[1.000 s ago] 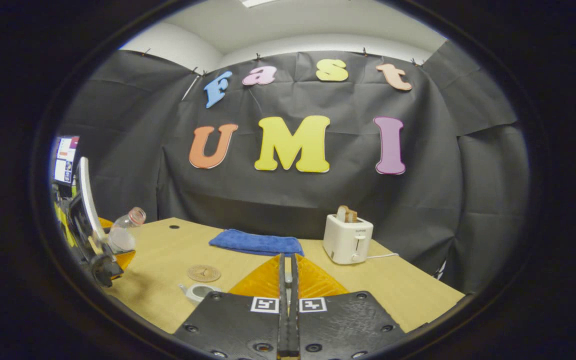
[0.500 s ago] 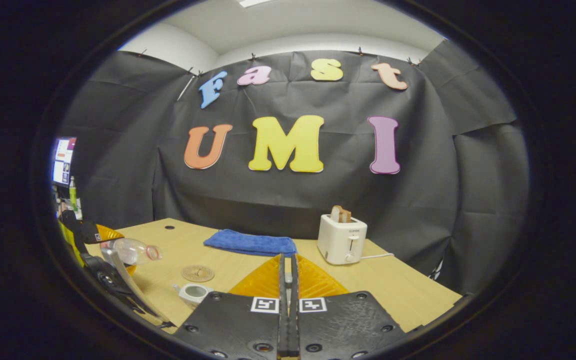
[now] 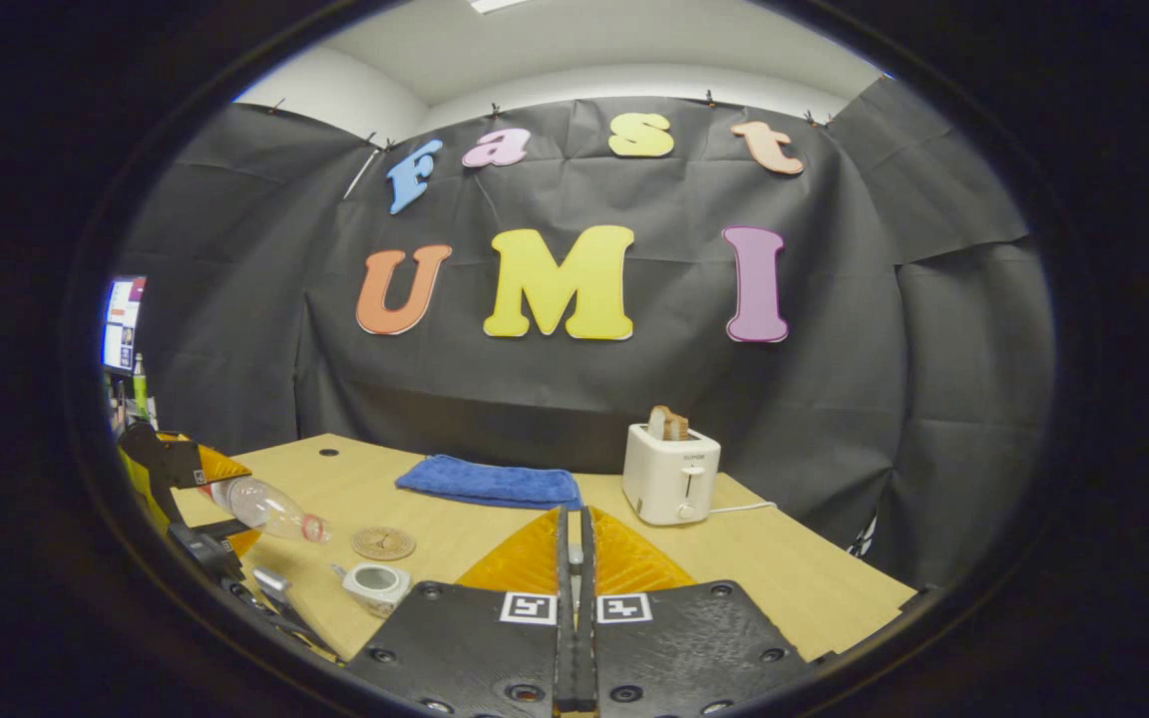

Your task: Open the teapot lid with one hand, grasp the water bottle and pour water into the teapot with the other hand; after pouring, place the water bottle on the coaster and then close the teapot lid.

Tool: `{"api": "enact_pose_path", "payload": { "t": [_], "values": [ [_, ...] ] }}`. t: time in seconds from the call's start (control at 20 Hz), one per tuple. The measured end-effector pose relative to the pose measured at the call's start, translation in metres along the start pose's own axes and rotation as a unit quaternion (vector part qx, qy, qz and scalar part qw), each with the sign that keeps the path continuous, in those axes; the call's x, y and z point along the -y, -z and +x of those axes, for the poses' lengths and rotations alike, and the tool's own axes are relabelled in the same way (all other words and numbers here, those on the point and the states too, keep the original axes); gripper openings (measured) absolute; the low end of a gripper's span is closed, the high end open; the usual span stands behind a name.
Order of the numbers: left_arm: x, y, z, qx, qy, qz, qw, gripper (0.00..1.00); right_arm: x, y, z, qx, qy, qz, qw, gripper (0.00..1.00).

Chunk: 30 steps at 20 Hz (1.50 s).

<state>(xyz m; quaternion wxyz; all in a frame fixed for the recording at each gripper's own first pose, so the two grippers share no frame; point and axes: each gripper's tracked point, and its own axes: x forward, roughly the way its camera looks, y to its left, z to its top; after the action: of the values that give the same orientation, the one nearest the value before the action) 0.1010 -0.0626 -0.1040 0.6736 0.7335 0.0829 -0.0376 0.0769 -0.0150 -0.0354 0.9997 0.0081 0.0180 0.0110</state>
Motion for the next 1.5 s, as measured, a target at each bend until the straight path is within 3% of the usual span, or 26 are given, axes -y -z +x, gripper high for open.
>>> {"api": "enact_pose_path", "payload": {
  "t": [0.5, 1.5],
  "values": [
    [-0.009, -0.025, 0.001, 0.012, -0.012, 0.106, 0.994, 0.73, 0.007, -0.002, -0.002, 0.001, -0.001, 0.004, 1.000, 0.00],
    [-0.031, -0.034, 0.005, -0.003, -0.026, 0.216, 0.976, 0.73, 0.009, -0.002, -0.001, 0.000, -0.007, 0.006, 1.000, 0.01]
  ]
}}
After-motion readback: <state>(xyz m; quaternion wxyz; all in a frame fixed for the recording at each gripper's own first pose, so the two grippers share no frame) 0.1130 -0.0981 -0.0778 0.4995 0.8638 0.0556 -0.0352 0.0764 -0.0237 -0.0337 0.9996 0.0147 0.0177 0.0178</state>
